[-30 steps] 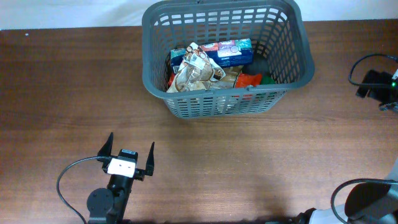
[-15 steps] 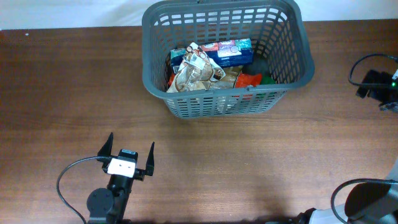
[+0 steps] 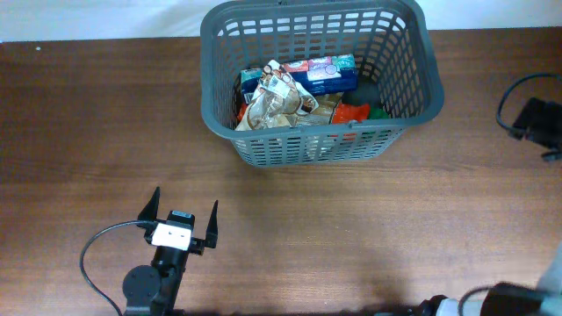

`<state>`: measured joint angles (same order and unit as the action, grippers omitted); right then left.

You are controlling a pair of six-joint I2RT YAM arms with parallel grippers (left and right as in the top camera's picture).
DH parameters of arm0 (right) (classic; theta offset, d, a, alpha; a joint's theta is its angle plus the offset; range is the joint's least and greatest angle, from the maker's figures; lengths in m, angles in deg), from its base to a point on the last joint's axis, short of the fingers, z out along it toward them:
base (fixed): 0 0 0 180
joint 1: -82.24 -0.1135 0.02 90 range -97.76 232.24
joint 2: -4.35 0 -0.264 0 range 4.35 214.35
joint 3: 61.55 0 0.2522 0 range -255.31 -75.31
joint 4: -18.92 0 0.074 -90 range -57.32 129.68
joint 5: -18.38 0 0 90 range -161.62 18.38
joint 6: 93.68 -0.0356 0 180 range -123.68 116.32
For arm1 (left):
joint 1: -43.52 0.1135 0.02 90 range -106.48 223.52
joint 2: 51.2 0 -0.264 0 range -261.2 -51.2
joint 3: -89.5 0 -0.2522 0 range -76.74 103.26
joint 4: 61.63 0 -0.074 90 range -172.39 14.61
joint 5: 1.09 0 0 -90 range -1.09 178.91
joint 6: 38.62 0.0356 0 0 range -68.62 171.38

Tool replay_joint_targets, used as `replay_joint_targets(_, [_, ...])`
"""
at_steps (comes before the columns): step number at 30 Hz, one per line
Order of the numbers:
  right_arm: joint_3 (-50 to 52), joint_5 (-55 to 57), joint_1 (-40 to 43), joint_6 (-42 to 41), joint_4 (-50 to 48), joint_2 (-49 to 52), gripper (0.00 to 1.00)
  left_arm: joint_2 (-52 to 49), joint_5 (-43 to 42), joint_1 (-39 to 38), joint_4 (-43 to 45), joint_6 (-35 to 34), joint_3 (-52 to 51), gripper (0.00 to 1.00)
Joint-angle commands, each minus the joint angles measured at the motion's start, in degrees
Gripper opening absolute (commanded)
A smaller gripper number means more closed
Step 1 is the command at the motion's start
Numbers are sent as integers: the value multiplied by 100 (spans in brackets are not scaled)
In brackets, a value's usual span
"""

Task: Pack container

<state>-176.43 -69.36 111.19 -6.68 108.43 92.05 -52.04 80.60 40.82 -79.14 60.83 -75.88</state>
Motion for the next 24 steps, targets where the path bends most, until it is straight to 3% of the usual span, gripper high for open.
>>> replay_joint_targets(1, [4, -13, 28, -48, -15, -592, 99, 55, 63, 35, -17, 72, -39, 99])
replay_joint_targets(17, [330, -79, 26, -50, -35, -3246, 99, 55, 63, 35, -17, 72, -39, 99])
replay_joint_targets(21, [922, -79, -234, -48, -713, -4085, 99, 55, 63, 35, -17, 72, -39, 99])
replay_joint_targets(24, [1751, -308, -603, -48, -1869, -4859, 99, 55, 63, 35, -17, 72, -39, 99])
